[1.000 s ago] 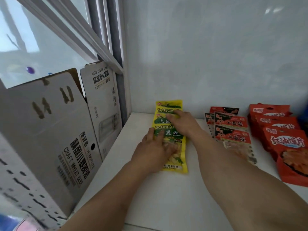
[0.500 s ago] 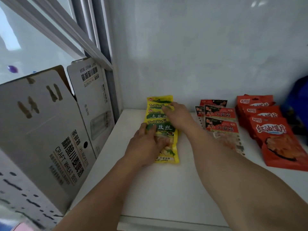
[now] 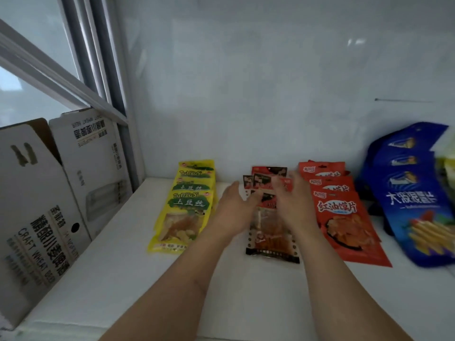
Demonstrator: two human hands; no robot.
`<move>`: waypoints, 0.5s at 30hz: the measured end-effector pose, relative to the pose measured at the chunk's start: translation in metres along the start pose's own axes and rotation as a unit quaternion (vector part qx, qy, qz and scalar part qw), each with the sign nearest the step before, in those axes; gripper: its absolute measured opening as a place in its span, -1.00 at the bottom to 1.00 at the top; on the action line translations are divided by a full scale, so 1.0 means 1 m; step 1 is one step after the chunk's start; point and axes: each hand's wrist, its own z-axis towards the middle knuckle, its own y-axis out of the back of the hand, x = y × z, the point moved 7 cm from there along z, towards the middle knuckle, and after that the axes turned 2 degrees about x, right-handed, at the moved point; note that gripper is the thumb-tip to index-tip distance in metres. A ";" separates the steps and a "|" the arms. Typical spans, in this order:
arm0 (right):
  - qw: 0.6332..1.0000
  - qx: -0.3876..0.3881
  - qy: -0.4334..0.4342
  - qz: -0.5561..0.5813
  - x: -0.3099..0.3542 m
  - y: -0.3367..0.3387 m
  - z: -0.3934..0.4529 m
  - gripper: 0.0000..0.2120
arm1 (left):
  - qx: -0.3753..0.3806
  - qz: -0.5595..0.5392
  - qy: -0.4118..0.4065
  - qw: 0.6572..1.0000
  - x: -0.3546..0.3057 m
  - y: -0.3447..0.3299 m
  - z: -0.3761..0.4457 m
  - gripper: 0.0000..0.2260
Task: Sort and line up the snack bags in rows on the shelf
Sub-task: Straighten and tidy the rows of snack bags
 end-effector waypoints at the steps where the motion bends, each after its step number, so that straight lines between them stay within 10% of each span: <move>1: 1.000 0.012 -0.013 0.011 -0.010 -0.001 -0.001 -0.31 | 0.001 -0.009 0.015 1.000 0.000 -0.008 0.003 -0.37; 15: 0.994 0.085 -0.072 0.002 -0.049 -0.022 0.018 -0.41 | 0.004 0.014 0.049 0.999 0.044 -0.038 0.074 0.07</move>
